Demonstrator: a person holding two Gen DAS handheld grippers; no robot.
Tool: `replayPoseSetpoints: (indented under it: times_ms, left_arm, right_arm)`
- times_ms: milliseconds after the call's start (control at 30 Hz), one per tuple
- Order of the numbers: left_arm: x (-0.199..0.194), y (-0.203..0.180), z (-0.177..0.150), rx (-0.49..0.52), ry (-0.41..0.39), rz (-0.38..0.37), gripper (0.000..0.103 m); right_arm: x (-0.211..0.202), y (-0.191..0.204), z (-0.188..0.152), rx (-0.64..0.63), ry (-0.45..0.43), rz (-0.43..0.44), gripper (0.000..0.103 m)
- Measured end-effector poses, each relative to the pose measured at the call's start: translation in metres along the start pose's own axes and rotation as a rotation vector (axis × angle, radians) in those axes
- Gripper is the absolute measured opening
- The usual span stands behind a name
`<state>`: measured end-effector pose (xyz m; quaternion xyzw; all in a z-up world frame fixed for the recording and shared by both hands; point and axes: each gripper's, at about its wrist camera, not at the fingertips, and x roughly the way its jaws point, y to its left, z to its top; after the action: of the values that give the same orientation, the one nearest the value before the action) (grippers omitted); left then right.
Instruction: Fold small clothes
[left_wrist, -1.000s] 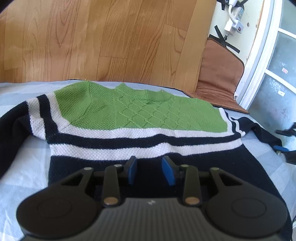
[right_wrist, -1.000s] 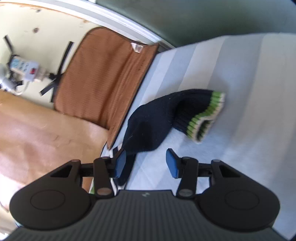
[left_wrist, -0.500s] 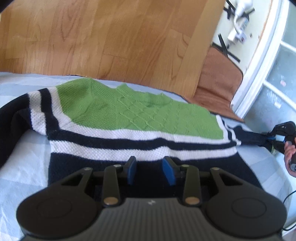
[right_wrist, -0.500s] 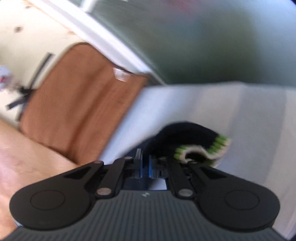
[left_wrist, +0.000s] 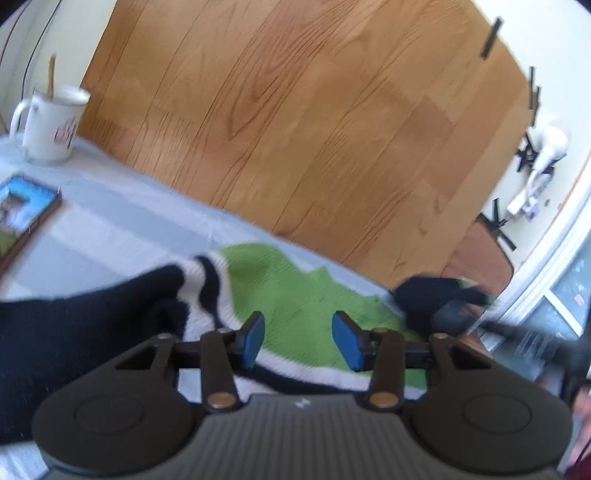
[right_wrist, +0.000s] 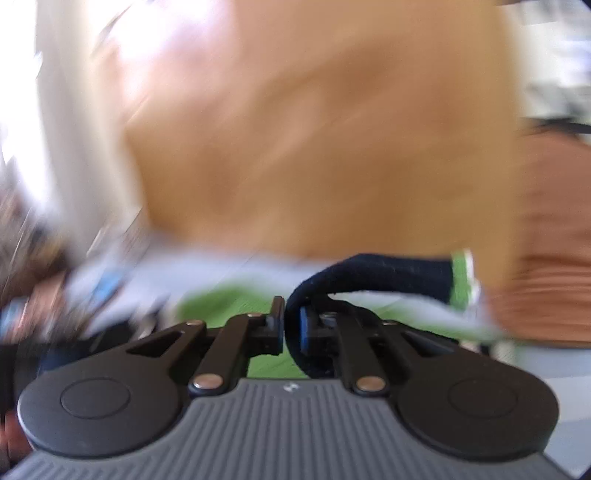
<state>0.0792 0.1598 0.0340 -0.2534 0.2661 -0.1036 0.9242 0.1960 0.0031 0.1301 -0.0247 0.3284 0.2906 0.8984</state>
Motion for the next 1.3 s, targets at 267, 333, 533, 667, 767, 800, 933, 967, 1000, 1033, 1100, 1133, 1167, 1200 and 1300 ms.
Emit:
replayPoseSetpoints:
  times_ms: [267, 333, 533, 667, 767, 800, 933, 967, 1000, 1033, 1100, 1133, 1167, 1200, 1300]
  left_arm:
    - [0.018, -0.004, -0.002, 0.06, 0.07, -0.006, 0.047]
    - [0.026, -0.015, 0.0, 0.09, 0.086, -0.009, 0.051]
    - [0.062, -0.059, 0.01, 0.238, 0.117, 0.024, 0.062]
    - [0.103, -0.089, 0.008, 0.359, 0.163, 0.099, 0.068]
    - [0.133, -0.094, 0.0, 0.369, 0.214, 0.18, 0.032]
    - [0.141, -0.093, -0.001, 0.355, 0.231, 0.193, 0.009]
    - [0.112, -0.078, 0.004, 0.221, 0.012, 0.154, 0.008]
    - [0.097, -0.071, 0.004, 0.182, -0.084, 0.136, 0.008]
    - [0.088, -0.063, 0.003, 0.142, -0.144, 0.147, 0.012]
    - [0.088, -0.056, 0.001, 0.11, -0.142, 0.183, 0.014]
    - [0.104, -0.042, -0.003, 0.09, 0.009, 0.207, 0.014]
    - [0.109, -0.036, -0.009, 0.072, 0.07, 0.226, 0.013]
    - [0.108, -0.03, -0.015, 0.064, 0.091, 0.233, 0.013]
    - [0.101, -0.029, -0.018, 0.083, 0.077, 0.23, 0.014]
    - [0.082, -0.032, -0.022, 0.096, 0.093, 0.225, 0.02]
  right_arm:
    - [-0.064, -0.056, -0.056, 0.195, -0.043, -0.058, 0.019]
    - [-0.087, -0.087, -0.06, 0.287, -0.099, -0.162, 0.022]
    - [-0.095, -0.134, -0.064, 0.337, -0.082, -0.336, 0.038]
    - [-0.07, -0.142, -0.046, 0.27, -0.056, -0.315, 0.064]
    - [-0.036, -0.15, -0.041, 0.24, -0.004, -0.372, 0.069]
    - [-0.025, -0.158, -0.042, 0.257, 0.033, -0.366, 0.044]
    - [-0.036, -0.184, -0.049, 0.424, -0.098, -0.332, 0.011]
    - [-0.045, -0.191, -0.054, 0.474, -0.143, -0.336, 0.011]
    - [-0.048, -0.199, -0.061, 0.523, -0.154, -0.341, 0.011]
    - [-0.046, -0.204, -0.067, 0.556, -0.129, -0.356, 0.012]
    - [-0.041, -0.205, -0.076, 0.556, -0.09, -0.386, 0.023]
    - [-0.045, -0.204, -0.075, 0.55, -0.077, -0.4, 0.029]
    - [-0.052, -0.202, -0.074, 0.557, -0.083, -0.415, 0.037]
    - [-0.062, -0.199, -0.074, 0.568, -0.116, -0.428, 0.04]
    - [-0.085, -0.18, -0.069, 0.547, -0.197, -0.395, 0.04]
